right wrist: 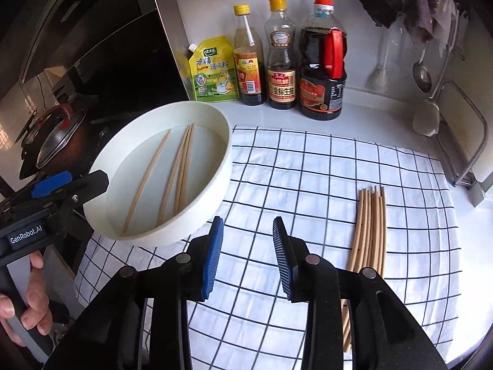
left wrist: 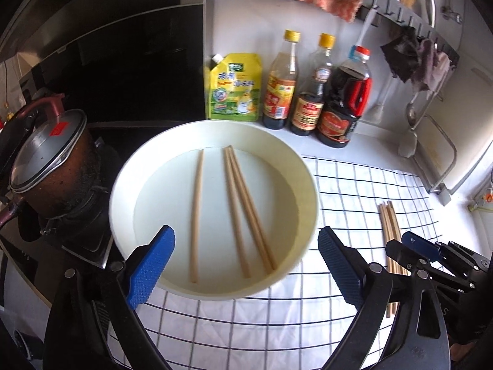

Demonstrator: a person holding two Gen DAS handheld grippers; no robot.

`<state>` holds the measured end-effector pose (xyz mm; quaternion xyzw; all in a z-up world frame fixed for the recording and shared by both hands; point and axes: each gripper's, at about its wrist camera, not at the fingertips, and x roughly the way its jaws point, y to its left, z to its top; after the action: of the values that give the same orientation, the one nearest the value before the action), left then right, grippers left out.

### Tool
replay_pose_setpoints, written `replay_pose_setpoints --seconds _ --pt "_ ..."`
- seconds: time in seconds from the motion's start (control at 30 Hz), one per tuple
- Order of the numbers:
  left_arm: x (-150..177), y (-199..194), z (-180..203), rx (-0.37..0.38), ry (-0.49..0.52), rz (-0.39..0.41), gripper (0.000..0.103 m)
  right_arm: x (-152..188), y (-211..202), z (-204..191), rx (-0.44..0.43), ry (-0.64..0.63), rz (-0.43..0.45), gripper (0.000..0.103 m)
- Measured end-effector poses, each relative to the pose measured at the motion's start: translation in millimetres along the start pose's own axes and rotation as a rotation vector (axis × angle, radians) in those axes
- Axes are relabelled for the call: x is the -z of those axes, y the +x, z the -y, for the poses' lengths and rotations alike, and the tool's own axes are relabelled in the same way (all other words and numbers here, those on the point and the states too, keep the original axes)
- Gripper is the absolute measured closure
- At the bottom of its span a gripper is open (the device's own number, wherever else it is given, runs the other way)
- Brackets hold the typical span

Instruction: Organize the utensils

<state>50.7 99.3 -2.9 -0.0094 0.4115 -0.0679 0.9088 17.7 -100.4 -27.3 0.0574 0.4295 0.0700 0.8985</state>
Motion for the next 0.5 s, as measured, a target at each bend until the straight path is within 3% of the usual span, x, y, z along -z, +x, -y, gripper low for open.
replay_pose_setpoints --seconds 0.5 --pt "23 8 107 0.105 0.106 -0.043 0.009 45 -31 100 0.095 0.107 -0.004 0.067"
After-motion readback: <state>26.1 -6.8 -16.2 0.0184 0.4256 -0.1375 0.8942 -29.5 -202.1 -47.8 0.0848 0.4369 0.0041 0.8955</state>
